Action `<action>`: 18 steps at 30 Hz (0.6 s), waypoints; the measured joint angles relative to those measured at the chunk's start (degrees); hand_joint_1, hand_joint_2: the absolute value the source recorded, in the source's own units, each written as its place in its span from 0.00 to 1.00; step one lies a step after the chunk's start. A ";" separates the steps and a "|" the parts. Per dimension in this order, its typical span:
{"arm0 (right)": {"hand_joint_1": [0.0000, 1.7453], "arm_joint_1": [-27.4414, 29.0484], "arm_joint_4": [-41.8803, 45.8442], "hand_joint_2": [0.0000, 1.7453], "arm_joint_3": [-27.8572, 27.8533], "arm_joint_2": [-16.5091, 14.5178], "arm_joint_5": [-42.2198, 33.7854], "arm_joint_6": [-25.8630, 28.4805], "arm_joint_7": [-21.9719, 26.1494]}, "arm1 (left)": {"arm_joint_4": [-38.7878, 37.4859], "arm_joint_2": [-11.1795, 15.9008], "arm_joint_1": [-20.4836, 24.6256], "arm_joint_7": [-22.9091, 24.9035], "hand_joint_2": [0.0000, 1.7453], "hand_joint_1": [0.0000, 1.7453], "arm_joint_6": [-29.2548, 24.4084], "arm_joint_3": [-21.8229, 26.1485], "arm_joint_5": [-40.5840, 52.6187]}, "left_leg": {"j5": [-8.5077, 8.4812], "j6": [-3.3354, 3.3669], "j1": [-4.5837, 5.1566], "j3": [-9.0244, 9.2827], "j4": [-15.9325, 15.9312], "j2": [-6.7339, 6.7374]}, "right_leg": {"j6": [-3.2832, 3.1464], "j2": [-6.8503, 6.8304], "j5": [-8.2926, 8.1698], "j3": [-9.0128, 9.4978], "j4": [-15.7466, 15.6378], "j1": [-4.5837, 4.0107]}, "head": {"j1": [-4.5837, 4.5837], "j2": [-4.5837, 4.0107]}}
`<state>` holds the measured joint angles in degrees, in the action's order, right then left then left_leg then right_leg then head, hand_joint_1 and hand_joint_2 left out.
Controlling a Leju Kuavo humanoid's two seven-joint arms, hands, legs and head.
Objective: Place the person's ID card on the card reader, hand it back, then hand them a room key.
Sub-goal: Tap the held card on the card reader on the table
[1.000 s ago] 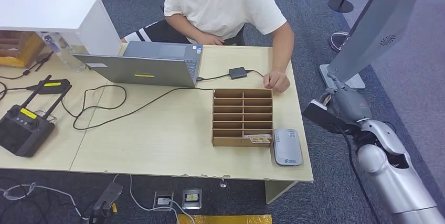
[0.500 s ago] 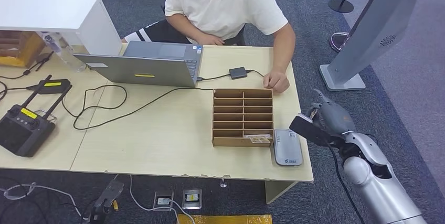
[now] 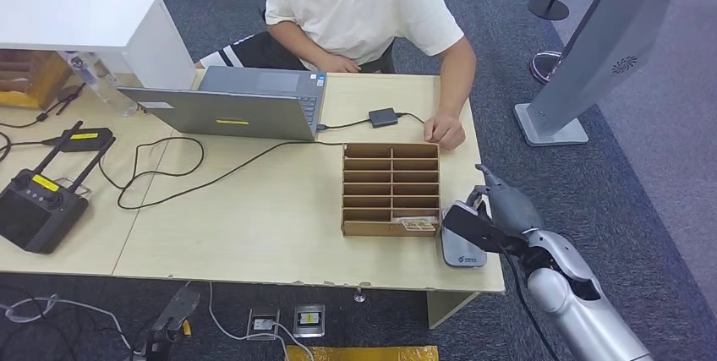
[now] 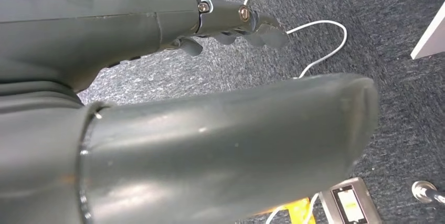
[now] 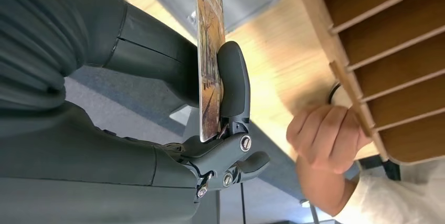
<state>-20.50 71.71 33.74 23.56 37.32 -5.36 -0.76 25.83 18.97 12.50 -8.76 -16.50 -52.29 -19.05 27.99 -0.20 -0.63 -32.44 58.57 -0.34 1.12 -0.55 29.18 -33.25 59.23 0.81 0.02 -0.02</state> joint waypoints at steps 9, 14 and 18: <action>1.00 0.42 -1.23 1.00 2.36 -0.62 -1.74 -0.35 0.99 | 0.22 0.28 -0.19 0.04 0.00 0.00 -0.07 -0.02 -0.47 | 0.00 0.00 0.00 0.00 0.00 0.00 | 0.00 0.00 0.00 0.00 0.00 0.00 | 0.01 0.00; 1.00 0.49 -1.96 1.00 3.63 -0.90 -2.30 -0.63 1.39 | 0.35 0.41 -0.24 0.04 0.00 0.00 -0.07 -0.03 -0.81 | 0.00 0.00 0.00 0.00 0.00 0.00 | 0.00 0.00 0.00 0.00 0.00 0.00 | 0.01 0.00; 1.00 0.69 -2.52 1.00 4.35 -1.02 -2.98 -0.76 1.50 | 0.37 0.52 -0.49 0.04 0.00 0.00 -0.25 -0.04 -1.09 | 0.00 0.00 0.00 0.00 0.00 0.00 | 0.00 0.01 0.00 0.00 0.00 0.00 | 0.01 0.00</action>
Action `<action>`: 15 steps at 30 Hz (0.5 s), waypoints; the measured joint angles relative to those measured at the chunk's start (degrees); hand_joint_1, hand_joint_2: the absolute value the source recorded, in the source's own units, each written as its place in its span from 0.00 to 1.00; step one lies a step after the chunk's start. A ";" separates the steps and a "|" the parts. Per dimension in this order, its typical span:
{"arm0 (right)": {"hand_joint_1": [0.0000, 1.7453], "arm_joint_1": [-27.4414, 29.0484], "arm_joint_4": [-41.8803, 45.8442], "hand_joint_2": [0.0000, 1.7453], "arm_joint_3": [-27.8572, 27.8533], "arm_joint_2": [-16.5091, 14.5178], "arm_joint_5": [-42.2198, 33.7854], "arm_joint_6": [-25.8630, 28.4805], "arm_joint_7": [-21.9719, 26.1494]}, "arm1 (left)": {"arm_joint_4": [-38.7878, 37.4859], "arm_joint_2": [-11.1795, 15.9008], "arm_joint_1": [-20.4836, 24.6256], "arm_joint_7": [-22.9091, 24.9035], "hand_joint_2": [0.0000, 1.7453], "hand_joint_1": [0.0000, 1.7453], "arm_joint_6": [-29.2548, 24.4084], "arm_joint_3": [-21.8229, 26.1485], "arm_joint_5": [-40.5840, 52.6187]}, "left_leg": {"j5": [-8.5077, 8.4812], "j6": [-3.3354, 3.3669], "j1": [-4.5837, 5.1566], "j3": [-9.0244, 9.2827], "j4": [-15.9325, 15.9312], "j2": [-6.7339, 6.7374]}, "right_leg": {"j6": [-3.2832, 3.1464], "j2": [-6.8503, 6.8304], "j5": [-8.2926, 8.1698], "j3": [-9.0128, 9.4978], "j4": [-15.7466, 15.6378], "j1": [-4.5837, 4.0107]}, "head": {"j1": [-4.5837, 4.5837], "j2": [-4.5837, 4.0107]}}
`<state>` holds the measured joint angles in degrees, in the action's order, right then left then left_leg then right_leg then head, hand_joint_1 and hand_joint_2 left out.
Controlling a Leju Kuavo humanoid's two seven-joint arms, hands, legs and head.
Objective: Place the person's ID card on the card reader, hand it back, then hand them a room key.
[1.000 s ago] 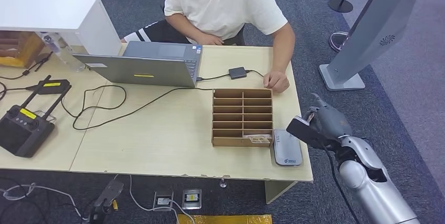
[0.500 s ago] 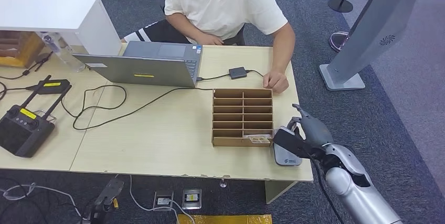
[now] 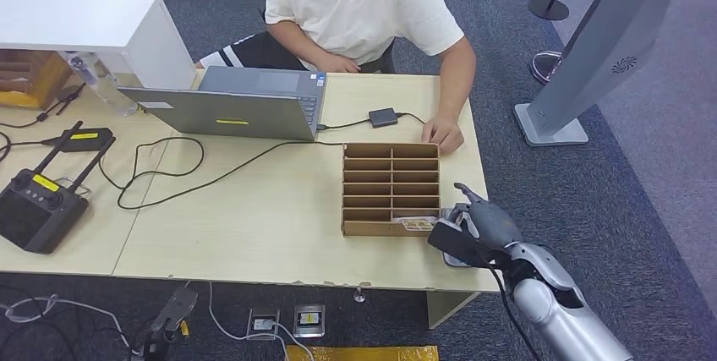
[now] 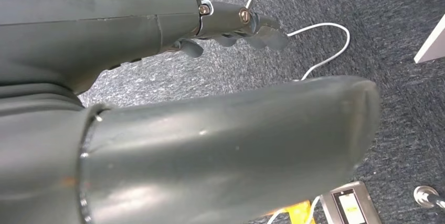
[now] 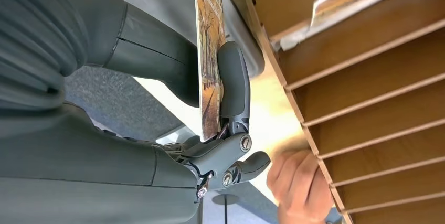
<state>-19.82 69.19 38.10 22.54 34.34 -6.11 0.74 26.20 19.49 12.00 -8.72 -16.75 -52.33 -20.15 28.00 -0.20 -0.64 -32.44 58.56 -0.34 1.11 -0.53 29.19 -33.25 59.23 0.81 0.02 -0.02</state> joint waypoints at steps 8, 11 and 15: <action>1.00 0.25 -0.91 1.00 1.01 -0.01 -1.71 1.27 -0.38 | 0.69 0.57 -1.36 0.01 0.00 0.00 -0.83 -0.01 -0.66 | 0.01 0.00 0.00 0.00 0.00 0.05 | 0.00 0.05 0.00 -0.04 -0.01 0.00 | -0.01 0.00; 1.00 0.24 -1.23 1.00 1.01 -0.01 -2.33 2.14 -0.69 | 0.78 0.66 -1.57 0.02 0.00 0.00 -0.87 -0.02 -0.96 | 0.01 0.00 0.00 0.00 0.00 0.06 | 0.00 0.05 0.00 -0.04 0.00 0.00 | -0.01 0.00; 1.00 0.19 -1.61 1.00 0.64 -0.01 -3.95 3.13 -1.03 | 0.78 0.67 -1.76 0.02 0.00 0.00 -0.89 -0.02 -1.29 | 0.01 0.00 0.00 -0.01 0.00 0.07 | 0.00 0.05 0.00 -0.03 0.00 0.00 | 0.00 0.00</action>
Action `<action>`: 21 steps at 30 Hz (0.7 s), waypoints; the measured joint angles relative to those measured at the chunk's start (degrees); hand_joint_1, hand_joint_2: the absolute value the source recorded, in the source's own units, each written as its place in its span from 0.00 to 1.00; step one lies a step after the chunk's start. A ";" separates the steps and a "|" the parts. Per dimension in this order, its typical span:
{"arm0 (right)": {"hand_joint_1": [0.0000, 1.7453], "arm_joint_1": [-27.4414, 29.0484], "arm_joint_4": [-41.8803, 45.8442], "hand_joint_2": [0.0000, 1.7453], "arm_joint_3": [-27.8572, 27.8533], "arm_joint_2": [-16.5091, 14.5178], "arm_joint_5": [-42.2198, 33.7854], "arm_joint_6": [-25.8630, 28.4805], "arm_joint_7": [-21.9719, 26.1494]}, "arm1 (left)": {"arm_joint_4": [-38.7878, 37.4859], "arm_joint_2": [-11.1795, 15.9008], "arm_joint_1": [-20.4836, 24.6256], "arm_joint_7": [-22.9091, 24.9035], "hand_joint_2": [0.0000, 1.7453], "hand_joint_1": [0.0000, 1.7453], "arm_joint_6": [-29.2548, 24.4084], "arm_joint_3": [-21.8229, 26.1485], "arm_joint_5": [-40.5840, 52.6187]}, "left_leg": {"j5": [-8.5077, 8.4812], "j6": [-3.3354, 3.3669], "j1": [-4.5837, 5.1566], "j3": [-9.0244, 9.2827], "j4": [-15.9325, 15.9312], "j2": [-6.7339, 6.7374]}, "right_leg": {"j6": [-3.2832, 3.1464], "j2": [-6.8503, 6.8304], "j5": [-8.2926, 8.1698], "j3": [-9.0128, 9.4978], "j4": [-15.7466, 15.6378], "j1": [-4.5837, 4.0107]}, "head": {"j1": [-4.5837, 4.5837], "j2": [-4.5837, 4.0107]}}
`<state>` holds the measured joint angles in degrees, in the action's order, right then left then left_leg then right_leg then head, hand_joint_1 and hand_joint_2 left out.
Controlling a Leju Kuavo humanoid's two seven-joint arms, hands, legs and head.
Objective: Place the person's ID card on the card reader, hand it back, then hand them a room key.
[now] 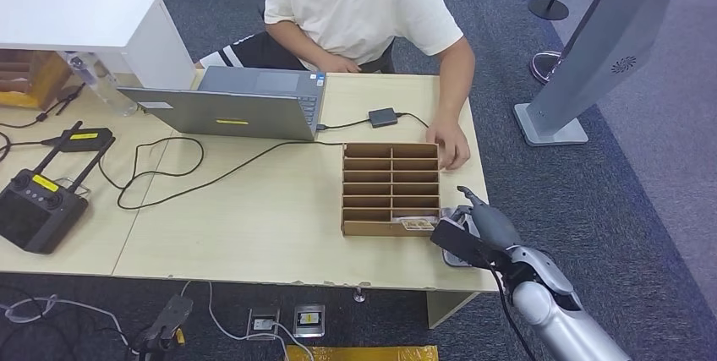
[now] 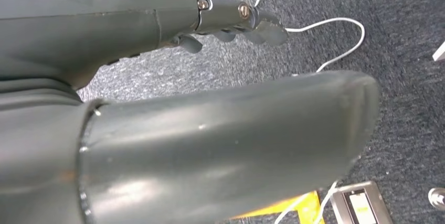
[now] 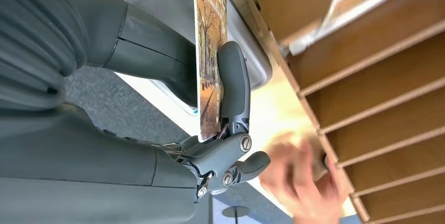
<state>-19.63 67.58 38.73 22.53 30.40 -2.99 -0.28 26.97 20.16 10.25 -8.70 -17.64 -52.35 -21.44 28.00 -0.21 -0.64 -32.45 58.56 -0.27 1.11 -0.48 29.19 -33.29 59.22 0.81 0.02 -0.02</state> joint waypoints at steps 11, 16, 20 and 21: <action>1.00 -0.21 -0.08 1.00 -3.83 -0.07 -4.54 1.99 -0.70 | 0.00 0.02 -0.01 -0.01 0.00 0.00 -0.07 -0.08 -0.46 | 0.00 0.00 0.00 0.00 0.00 0.00 | 0.00 0.00 0.00 0.00 0.00 0.00 | -0.01 0.00; 1.00 -0.47 0.79 1.00 -5.59 -0.01 -4.46 1.79 -1.56 | 0.00 0.02 0.11 -0.02 0.00 0.00 0.02 -0.17 -0.44 | 0.00 0.00 0.00 0.02 0.00 0.02 | 0.00 0.01 0.00 0.00 0.00 0.00 | 0.00 0.00; 1.00 -0.37 1.12 1.00 -5.92 0.07 -2.33 1.33 -1.91 | 0.00 0.02 0.36 -0.01 0.00 0.00 0.22 -0.21 -0.25 | 0.00 0.00 0.00 0.02 0.00 0.03 | 0.00 0.02 0.00 -0.01 0.00 0.00 | -0.01 0.00; 1.00 -0.31 1.28 1.00 -5.92 0.11 -1.85 1.27 -1.93 | 0.00 0.02 0.47 -0.01 0.00 0.00 0.29 -0.22 -0.16 | 0.00 0.00 0.00 0.02 0.00 0.03 | 0.00 0.02 0.00 -0.01 0.00 0.00 | -0.01 0.00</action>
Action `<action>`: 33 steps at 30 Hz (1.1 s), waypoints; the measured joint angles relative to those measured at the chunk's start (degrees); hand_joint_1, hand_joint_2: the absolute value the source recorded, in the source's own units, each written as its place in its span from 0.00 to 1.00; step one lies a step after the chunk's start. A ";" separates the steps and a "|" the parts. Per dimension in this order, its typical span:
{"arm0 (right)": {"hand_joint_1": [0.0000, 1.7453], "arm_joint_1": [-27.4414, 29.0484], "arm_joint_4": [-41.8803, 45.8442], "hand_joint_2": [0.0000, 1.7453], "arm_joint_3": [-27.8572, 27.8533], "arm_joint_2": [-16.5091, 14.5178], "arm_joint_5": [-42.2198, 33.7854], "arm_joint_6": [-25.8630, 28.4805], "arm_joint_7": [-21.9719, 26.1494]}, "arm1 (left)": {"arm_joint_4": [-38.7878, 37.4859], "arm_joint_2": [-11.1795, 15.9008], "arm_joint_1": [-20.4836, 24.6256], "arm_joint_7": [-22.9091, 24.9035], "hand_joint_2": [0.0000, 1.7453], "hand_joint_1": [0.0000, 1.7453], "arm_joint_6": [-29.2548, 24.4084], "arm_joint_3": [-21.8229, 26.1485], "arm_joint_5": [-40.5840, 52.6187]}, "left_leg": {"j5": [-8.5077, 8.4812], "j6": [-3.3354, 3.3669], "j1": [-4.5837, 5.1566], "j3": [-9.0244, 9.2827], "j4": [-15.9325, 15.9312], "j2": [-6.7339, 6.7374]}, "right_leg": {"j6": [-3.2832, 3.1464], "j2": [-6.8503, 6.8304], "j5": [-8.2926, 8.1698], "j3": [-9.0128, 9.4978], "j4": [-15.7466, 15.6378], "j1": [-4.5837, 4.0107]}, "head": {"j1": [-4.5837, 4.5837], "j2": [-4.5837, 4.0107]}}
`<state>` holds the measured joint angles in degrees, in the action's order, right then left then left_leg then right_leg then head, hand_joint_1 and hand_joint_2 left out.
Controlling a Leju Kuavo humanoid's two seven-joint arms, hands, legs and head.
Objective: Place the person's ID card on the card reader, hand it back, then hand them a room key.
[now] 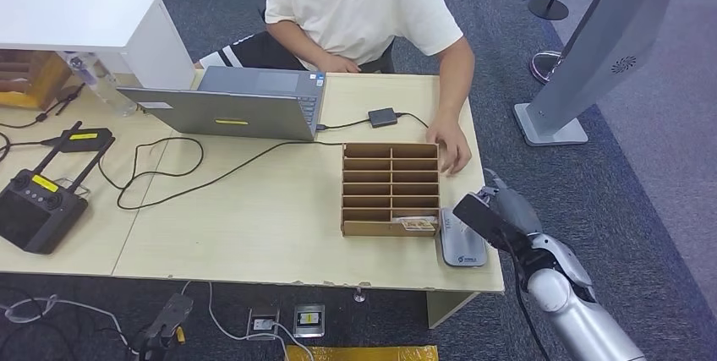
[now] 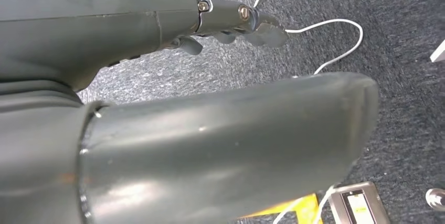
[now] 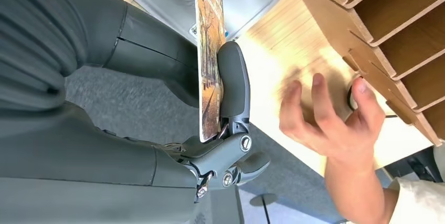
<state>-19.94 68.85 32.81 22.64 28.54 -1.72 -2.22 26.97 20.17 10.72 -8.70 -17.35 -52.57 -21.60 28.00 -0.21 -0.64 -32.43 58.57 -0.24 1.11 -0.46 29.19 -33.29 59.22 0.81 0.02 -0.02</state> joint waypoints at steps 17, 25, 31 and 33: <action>1.00 1.23 0.52 1.00 1.33 0.76 4.02 -1.03 -0.49 | -0.03 -0.21 1.08 -0.01 0.00 0.00 0.10 -0.15 1.55 | 0.00 0.00 0.00 0.00 0.00 0.04 | 0.00 0.05 0.00 -0.01 0.00 0.00 | 0.00 0.00; 1.00 1.32 0.51 1.00 2.27 0.86 6.53 -2.29 0.06 | -0.04 -0.48 1.13 -0.01 0.00 0.00 0.31 -0.17 1.62 | 0.00 0.00 0.00 -0.01 0.00 0.04 | 0.00 0.06 0.00 -0.01 0.00 0.00 | -0.01 0.00; 1.00 1.29 0.48 1.00 3.01 0.85 7.18 -2.70 0.69 | -0.04 -0.48 1.12 -0.01 0.00 0.00 0.40 -0.17 1.62 | 0.00 0.00 0.00 -0.01 0.00 0.04 | 0.00 0.05 0.00 0.00 0.00 0.00 | 0.01 0.00; 1.00 1.25 0.48 1.00 3.24 0.85 7.30 -2.70 0.69 | -0.04 -0.48 1.12 -0.01 0.00 0.00 0.39 -0.17 1.63 | 0.00 0.00 0.00 -0.01 0.00 0.04 | 0.00 0.05 0.00 0.01 0.00 0.00 | 0.00 0.00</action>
<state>-18.69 69.33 36.05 23.50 35.85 -4.42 -1.53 26.93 19.69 11.84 -8.71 -16.96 -52.74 -19.97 28.00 -0.21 -0.64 -32.43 58.57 -0.19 1.11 -0.41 29.19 -33.29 59.22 0.81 0.02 -0.02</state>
